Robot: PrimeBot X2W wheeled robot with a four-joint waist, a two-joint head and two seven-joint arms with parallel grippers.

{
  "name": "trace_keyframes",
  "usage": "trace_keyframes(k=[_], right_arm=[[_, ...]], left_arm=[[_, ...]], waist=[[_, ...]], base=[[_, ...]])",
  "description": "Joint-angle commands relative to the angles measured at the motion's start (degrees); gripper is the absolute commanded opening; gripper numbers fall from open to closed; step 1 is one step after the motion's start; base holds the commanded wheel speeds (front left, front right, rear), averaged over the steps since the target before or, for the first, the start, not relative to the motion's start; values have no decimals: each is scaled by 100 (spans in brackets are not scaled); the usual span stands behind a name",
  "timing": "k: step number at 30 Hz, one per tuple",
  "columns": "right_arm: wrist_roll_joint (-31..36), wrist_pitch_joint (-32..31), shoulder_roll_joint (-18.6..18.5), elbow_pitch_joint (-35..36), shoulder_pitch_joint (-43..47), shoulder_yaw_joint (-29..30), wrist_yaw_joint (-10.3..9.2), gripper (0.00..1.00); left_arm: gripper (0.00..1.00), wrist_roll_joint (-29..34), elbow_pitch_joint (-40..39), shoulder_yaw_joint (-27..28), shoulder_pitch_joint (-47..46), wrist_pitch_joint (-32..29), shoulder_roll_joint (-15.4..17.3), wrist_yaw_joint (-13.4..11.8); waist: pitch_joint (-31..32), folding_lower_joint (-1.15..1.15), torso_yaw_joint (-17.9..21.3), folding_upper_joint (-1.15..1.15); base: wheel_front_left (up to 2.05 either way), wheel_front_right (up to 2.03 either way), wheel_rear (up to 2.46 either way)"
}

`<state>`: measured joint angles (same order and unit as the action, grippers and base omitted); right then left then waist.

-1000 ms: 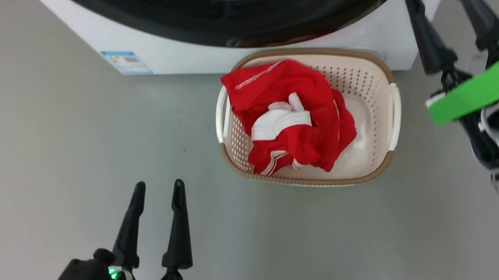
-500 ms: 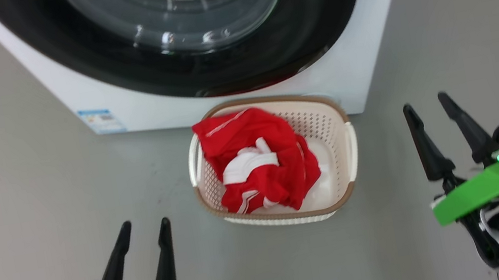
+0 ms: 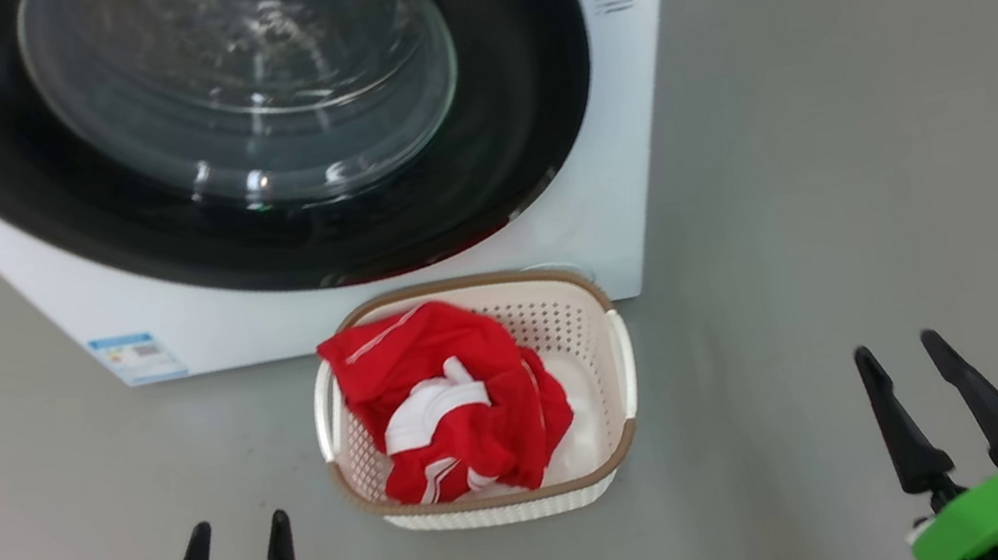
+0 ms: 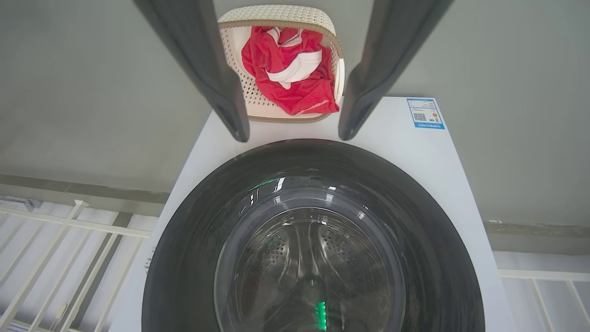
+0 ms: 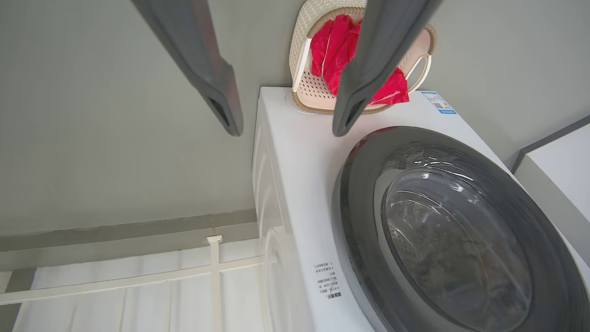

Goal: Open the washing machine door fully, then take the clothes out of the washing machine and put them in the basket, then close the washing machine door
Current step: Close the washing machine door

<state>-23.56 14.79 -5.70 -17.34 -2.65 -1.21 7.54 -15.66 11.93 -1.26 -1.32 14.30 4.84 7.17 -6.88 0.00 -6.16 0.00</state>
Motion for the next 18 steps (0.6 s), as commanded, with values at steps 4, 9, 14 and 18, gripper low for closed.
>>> trace_keyframes(k=[4,9,14,18], right_arm=[[56,21,-31,221,210,39,-5,100],[64,21,-8,303,432,202,-5,100],[72,21,0,386,611,311,-5,100],[70,21,0,450,759,408,-5,100]], left_arm=[[100,84,-116,349,51,70,120,32],[100,128,-141,507,198,70,127,32],[100,158,-145,601,299,70,136,32],[100,134,-207,674,379,70,127,32]], waist=[[245,0,332,0],[340,0,521,0],[420,0,635,0],[483,0,705,0]], base=[[0,0,0],[0,0,0],[0,0,0],[0,0,0]])
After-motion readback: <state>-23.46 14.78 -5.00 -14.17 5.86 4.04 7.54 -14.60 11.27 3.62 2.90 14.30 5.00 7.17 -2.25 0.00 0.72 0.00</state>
